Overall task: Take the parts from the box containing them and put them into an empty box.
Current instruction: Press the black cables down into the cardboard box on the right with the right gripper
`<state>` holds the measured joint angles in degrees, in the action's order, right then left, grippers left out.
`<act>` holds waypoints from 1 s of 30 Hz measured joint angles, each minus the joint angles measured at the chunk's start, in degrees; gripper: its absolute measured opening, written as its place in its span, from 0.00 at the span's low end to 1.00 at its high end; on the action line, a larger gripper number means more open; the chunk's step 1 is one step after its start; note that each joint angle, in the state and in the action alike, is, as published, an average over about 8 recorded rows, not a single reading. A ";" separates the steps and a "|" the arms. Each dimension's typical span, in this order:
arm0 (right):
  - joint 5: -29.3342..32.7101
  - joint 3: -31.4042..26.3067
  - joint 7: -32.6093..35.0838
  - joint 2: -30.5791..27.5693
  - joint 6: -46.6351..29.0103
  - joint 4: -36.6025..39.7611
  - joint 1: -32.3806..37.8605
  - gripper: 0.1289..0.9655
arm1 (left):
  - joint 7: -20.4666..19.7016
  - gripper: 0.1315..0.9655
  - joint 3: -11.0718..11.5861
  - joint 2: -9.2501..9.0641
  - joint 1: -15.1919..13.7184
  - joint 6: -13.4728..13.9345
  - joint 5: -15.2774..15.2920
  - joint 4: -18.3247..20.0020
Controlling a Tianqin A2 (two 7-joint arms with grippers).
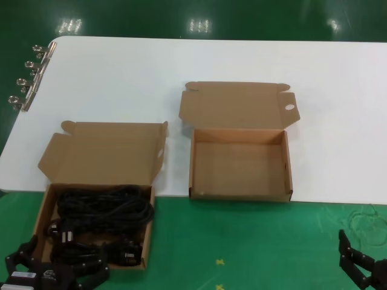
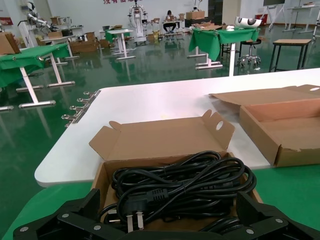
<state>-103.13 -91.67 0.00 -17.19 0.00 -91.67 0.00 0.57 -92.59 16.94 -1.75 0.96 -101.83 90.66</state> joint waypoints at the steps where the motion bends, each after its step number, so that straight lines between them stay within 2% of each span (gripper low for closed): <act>1: 0.00 0.00 0.00 0.00 0.00 0.00 0.00 0.52 | 0.00 1.00 0.00 0.00 0.00 0.00 0.00 0.00; 8: 0.00 0.00 0.00 0.00 0.00 0.00 0.00 0.74 | 0.00 1.00 0.00 0.00 0.00 0.00 0.00 0.00; 12: 0.00 0.00 0.00 0.00 0.00 0.00 0.00 0.74 | 0.00 1.00 0.00 0.00 0.00 0.00 0.00 0.00; 21: 0.00 0.00 0.00 0.00 0.00 0.00 0.00 0.91 | 0.09 1.00 -0.26 0.67 0.04 0.68 0.10 0.22; 26: 0.00 0.00 0.00 0.00 0.00 0.00 0.00 0.96 | 1.65 1.00 0.10 1.22 0.32 2.78 0.32 0.77; 30: 0.00 0.00 0.00 0.00 0.00 0.00 0.00 0.99 | 6.46 1.00 1.89 0.67 0.39 6.41 0.16 0.93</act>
<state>-103.13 -91.67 0.00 -17.19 0.00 -91.67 0.00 7.03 -90.70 17.61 -1.37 7.38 -101.67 91.59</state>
